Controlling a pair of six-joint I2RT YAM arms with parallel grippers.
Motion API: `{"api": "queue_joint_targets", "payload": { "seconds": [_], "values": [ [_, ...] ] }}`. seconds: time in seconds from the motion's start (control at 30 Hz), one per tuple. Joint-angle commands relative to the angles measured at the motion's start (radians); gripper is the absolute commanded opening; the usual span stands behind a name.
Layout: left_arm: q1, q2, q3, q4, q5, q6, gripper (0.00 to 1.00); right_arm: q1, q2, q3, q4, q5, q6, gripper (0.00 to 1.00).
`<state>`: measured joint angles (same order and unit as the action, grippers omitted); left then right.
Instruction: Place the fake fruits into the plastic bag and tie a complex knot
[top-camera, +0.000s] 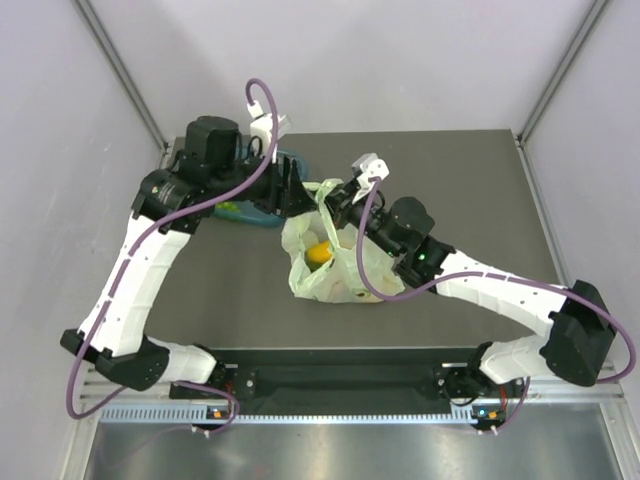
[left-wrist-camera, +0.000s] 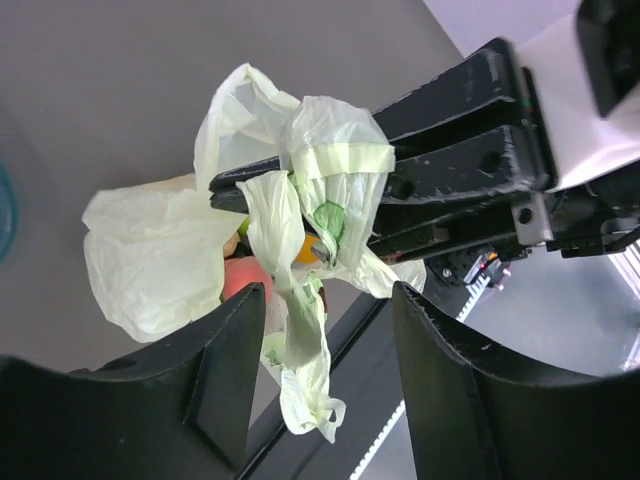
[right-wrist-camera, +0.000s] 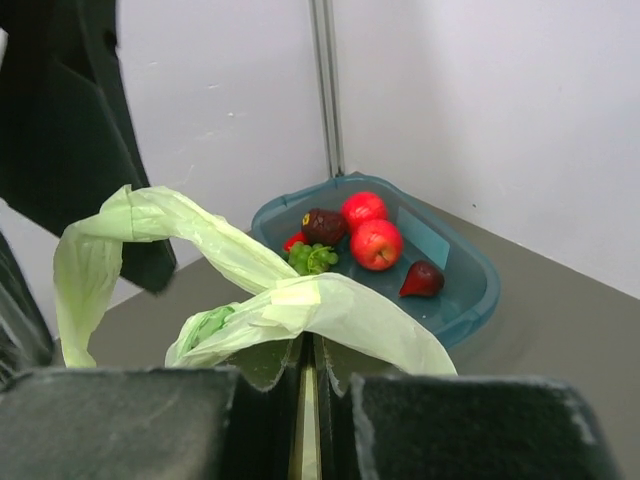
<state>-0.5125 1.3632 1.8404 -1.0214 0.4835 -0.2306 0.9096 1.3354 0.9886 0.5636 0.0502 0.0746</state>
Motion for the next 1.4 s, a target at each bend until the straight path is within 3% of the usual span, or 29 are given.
{"api": "queue_joint_targets", "payload": {
  "seconds": [0.0, 0.13, 0.23, 0.33, 0.47, 0.5, 0.63, 0.67, 1.03, 1.37],
  "values": [
    [0.025, -0.065, 0.049, 0.006, -0.033, 0.014, 0.59, 0.002, -0.056, -0.014, 0.074, 0.016, 0.008, 0.00],
    [0.061, -0.125, 0.011, 0.089, -0.011, 0.001, 0.60, -0.012, -0.077, -0.030, 0.075, 0.007, 0.030, 0.00],
    [0.086, -0.151, -0.020, 0.112, 0.000, 0.000, 0.50, -0.028, -0.084, -0.031, 0.068, -0.010, 0.048, 0.00],
    [0.123, -0.147, -0.058, 0.127, 0.019, 0.007, 0.34, -0.052, -0.091, -0.033, 0.068, -0.047, 0.079, 0.00],
    [0.149, -0.147, -0.189, 0.232, 0.121, 0.017, 0.26, -0.074, -0.096, -0.024, 0.055, -0.091, 0.103, 0.00],
    [0.150, -0.145, -0.208, 0.254, 0.144, 0.025, 0.26, -0.075, -0.096, -0.016, 0.042, -0.096, 0.106, 0.00],
    [0.150, -0.153, -0.306, 0.398, 0.201, 0.054, 0.45, -0.081, -0.099, -0.013, 0.036, -0.115, 0.113, 0.00],
    [0.150, -0.153, -0.334, 0.418, 0.199, 0.059, 0.46, -0.083, -0.100, -0.011, 0.036, -0.119, 0.114, 0.00],
    [0.149, -0.105, -0.395, 0.625, 0.434, 0.070, 0.41, -0.086, -0.097, 0.033, -0.016, -0.151, 0.129, 0.00],
    [0.137, -0.085, -0.428, 0.633, 0.500, 0.068, 0.47, -0.089, -0.073, 0.105, -0.091, -0.148, 0.136, 0.00]
  ]
}}
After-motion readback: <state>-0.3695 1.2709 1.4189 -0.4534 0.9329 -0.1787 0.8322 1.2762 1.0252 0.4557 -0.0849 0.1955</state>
